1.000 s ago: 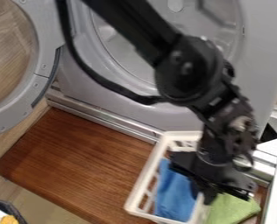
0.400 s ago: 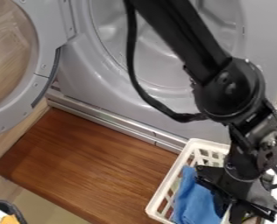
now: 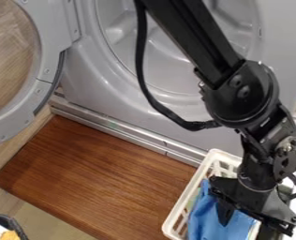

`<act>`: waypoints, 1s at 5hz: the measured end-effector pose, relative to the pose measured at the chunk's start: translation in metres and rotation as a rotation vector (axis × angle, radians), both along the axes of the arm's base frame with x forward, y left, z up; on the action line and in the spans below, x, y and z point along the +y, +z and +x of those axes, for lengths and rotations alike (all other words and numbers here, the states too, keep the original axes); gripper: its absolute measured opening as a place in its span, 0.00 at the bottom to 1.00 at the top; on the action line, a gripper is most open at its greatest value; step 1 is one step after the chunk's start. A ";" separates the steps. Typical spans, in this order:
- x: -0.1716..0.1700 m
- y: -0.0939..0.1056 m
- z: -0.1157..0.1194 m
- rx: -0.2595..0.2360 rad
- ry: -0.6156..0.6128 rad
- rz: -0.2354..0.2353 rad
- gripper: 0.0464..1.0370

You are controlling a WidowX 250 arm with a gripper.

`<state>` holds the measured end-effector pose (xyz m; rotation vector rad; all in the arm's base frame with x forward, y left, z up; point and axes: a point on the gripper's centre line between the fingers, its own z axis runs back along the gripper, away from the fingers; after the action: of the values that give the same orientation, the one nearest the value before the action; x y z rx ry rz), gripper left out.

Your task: Move the white basket in the left side of the table

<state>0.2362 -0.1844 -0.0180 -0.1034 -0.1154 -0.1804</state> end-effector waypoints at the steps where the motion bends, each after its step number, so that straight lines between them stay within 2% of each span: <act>1: -0.003 0.006 0.001 -0.024 -0.035 -0.012 0.97; 3: -0.003 0.038 -0.006 -0.066 -0.081 -0.040 0.96; 5: 0.029 0.072 -0.012 -0.119 -0.044 -0.045 0.96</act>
<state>0.2246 -0.1550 0.0539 -0.1402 -0.2357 -0.2279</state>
